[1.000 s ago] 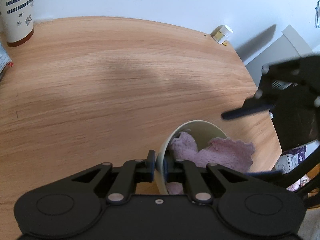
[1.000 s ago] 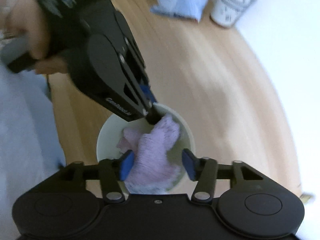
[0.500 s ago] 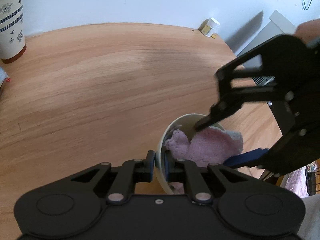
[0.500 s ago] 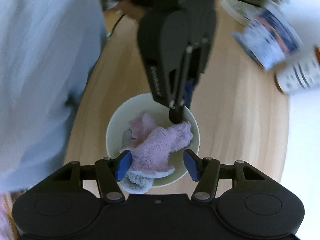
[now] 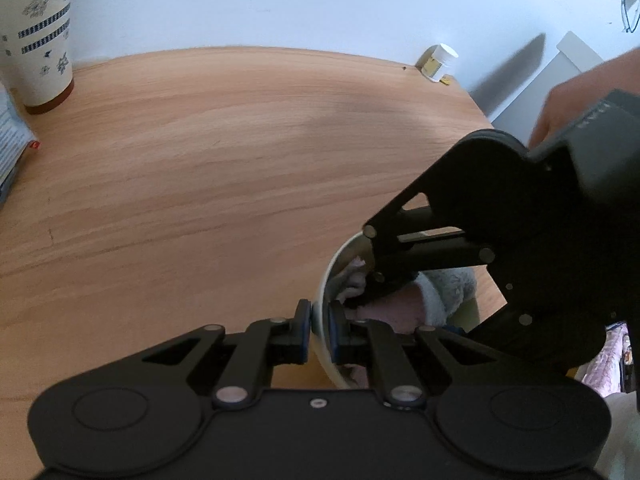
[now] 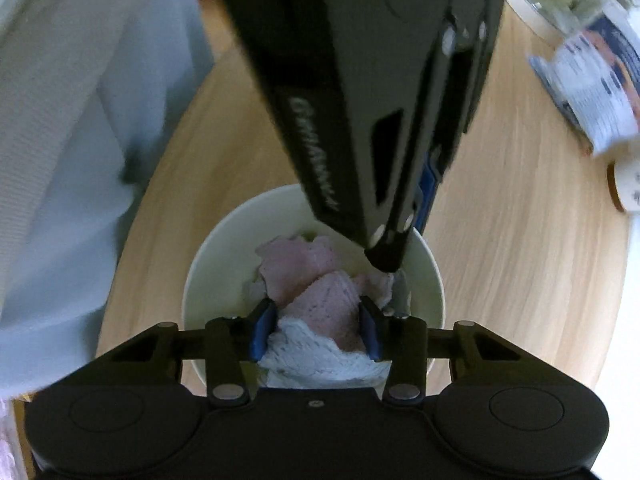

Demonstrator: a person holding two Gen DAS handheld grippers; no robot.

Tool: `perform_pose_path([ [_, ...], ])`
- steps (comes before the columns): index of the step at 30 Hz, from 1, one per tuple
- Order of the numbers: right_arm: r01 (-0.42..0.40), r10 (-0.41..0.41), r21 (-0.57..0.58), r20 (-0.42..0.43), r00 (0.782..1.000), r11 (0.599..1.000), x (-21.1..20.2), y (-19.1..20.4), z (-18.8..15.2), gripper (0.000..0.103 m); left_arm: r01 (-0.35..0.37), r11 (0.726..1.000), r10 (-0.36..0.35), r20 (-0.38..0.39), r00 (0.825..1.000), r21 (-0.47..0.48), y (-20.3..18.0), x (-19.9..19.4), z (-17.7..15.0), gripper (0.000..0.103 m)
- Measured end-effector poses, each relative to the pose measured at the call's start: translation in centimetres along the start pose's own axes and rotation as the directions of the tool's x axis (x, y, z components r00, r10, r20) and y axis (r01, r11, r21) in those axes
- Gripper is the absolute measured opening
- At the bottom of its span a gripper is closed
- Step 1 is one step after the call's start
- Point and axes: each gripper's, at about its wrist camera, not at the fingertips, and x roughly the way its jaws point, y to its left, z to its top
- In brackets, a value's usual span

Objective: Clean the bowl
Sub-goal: 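Rotate the bowl with the left gripper while the right gripper wipes inside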

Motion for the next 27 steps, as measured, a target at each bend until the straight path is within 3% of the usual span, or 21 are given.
perform_pose_path([
  [5,0.068,-0.066,0.055,-0.027,0.997,0.996,-0.4,1.0,-0.2,0.024,-0.016,1.000,0.016,0.031,0.999,0.007,-0.3,0.0,-0.6,0.008],
  [11,0.182,-0.168,0.215,-0.080,0.983,0.960,-3.1,1.3,-1.5,0.023,-0.018,1.000,0.019,0.043,0.999,-0.009,-0.4,0.1,-1.0,0.009],
  [16,0.267,-0.232,0.196,-0.185,0.955,0.943,-3.6,3.3,-0.9,0.023,-0.018,1.000,0.017,0.034,0.999,0.012,-0.7,0.4,-0.7,0.009],
  [27,0.224,-0.169,0.340,-0.185,0.968,0.913,0.3,1.3,-0.8,0.023,0.018,1.000,-0.018,0.024,1.000,0.003,0.3,0.5,-0.5,0.011],
])
